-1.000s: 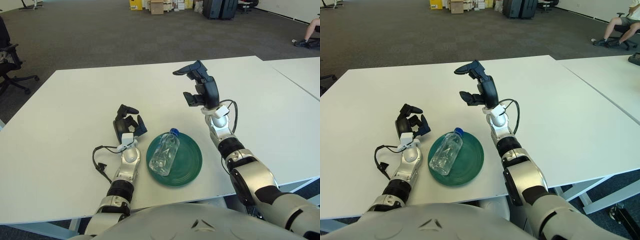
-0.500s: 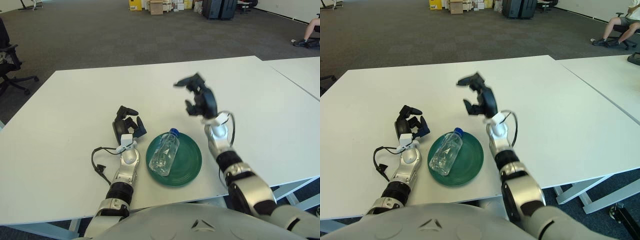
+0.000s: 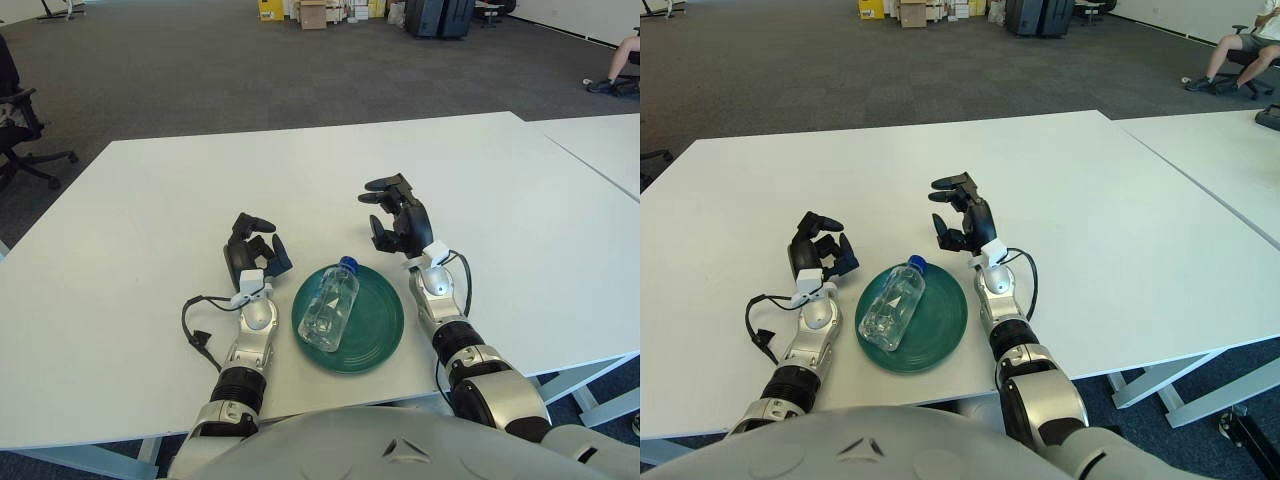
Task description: Put the bottle into the plate.
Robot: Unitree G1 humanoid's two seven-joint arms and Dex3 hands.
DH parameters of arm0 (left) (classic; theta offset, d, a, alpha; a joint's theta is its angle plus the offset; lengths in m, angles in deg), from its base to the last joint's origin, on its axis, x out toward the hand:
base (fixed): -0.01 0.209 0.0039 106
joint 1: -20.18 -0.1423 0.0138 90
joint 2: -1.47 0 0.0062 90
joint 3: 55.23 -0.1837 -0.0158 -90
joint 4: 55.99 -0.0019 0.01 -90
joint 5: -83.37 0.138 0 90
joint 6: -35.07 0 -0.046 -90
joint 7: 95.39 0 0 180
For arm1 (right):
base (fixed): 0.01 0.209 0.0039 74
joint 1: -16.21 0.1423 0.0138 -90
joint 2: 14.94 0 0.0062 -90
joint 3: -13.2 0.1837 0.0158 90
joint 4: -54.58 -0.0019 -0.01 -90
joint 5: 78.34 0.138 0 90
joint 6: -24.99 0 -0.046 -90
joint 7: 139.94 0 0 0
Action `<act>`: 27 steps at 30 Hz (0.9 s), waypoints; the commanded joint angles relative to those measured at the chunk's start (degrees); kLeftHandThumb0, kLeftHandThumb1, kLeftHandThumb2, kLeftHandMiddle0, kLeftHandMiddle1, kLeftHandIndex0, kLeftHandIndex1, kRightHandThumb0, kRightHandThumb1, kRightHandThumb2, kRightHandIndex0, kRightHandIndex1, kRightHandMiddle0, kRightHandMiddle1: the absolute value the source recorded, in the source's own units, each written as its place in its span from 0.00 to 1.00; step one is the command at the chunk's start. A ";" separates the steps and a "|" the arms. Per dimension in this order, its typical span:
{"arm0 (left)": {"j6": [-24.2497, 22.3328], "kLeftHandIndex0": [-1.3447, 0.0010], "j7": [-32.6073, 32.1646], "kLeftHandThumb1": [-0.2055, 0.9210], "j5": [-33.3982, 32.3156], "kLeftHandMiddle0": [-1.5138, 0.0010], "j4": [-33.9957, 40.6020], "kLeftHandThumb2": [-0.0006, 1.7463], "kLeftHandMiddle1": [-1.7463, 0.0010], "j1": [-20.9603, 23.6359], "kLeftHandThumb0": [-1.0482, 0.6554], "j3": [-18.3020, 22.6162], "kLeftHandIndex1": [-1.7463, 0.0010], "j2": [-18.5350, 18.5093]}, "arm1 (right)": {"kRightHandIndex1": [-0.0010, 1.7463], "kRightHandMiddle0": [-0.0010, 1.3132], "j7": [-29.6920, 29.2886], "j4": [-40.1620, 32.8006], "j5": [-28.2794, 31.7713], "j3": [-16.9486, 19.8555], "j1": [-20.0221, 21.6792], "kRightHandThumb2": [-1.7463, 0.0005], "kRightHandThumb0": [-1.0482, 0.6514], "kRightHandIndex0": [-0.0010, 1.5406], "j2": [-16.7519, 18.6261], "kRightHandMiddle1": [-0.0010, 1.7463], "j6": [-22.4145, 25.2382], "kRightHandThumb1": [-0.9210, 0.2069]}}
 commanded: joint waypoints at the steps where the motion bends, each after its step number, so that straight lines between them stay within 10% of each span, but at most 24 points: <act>1: -0.10 0.44 0.67 0.31 -0.55 0.17 0.04 0.88 0.00 -0.99 0.30 0.35 0.00 0.29 | 0.60 0.12 -3.33 -0.68 -2.28 0.63 -1.09 0.44 0.37 0.22 -0.06 0.76 2.12 0.34; 6: 0.22 0.44 0.88 0.30 -0.43 0.17 0.01 0.88 0.00 -1.09 0.30 0.41 0.00 0.14 | 0.63 0.12 -7.26 1.28 -3.80 1.38 -0.73 0.44 0.38 0.22 0.21 0.79 2.37 0.32; 11: 0.17 0.43 0.78 0.29 -0.10 0.16 0.11 0.89 0.00 -1.24 0.29 0.52 0.00 -0.04 | 0.69 0.18 -8.67 5.95 -4.28 1.94 0.30 0.69 0.41 0.22 -0.34 0.95 0.21 0.04; 27: 0.72 0.41 1.37 0.27 -0.12 0.15 0.60 0.91 0.00 -1.51 0.28 0.77 0.00 -0.48 | 0.75 0.15 -9.27 12.22 -4.60 2.34 1.84 0.71 0.41 0.20 -1.48 1.00 0.76 0.00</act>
